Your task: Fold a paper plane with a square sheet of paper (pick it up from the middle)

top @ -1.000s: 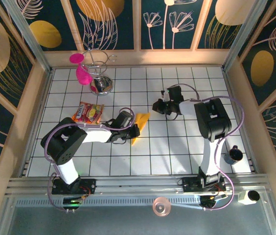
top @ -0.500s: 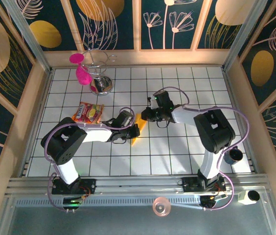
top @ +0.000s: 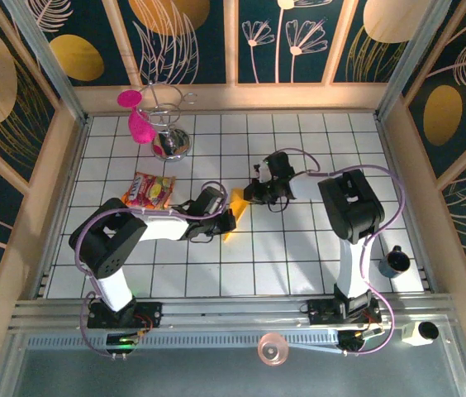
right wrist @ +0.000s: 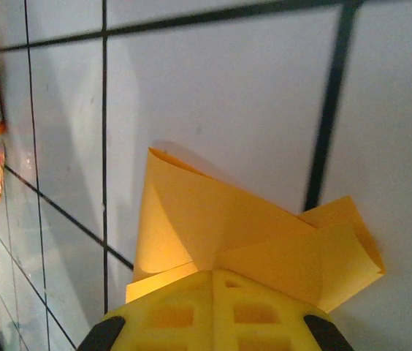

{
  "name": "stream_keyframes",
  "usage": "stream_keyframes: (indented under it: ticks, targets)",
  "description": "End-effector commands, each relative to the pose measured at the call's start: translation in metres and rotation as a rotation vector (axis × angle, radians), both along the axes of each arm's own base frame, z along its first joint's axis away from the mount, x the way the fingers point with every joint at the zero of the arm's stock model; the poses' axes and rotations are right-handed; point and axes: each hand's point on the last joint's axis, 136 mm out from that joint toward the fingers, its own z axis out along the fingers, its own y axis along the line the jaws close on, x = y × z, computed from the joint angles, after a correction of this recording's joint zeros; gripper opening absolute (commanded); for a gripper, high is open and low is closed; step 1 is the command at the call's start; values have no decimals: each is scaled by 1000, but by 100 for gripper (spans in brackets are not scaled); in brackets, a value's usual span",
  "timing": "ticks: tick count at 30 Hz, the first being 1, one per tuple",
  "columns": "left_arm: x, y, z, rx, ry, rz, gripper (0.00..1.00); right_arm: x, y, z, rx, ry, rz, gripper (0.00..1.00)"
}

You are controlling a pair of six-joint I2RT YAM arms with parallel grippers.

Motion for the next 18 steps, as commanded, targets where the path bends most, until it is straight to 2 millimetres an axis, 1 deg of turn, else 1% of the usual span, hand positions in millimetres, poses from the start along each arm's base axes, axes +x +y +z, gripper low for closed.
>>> stream_keyframes:
  ticks: [1, 3, 7, 13, 15, 18]
  targets:
    - [-31, 25, -32, 101, 128, -5, 0, 36, -50, -28, -127, -30, -126, 0]
    - [-30, 24, -29, 93, 121, -6, 0, 41, -48, -19, -117, -55, -121, 1]
    - [-24, 16, -22, 74, 98, -26, 0, 46, -40, 9, -66, -117, -98, 1]
    - [-25, 17, -25, 85, 96, -41, 0, 54, -50, 30, -73, -167, -131, 1]
    - [-23, 14, -19, 73, 82, -48, 0, 55, -52, 42, -65, -195, -151, 1]
    - [-16, 4, -4, 41, 46, -68, 0, 56, -59, 61, -64, -241, -203, 2]
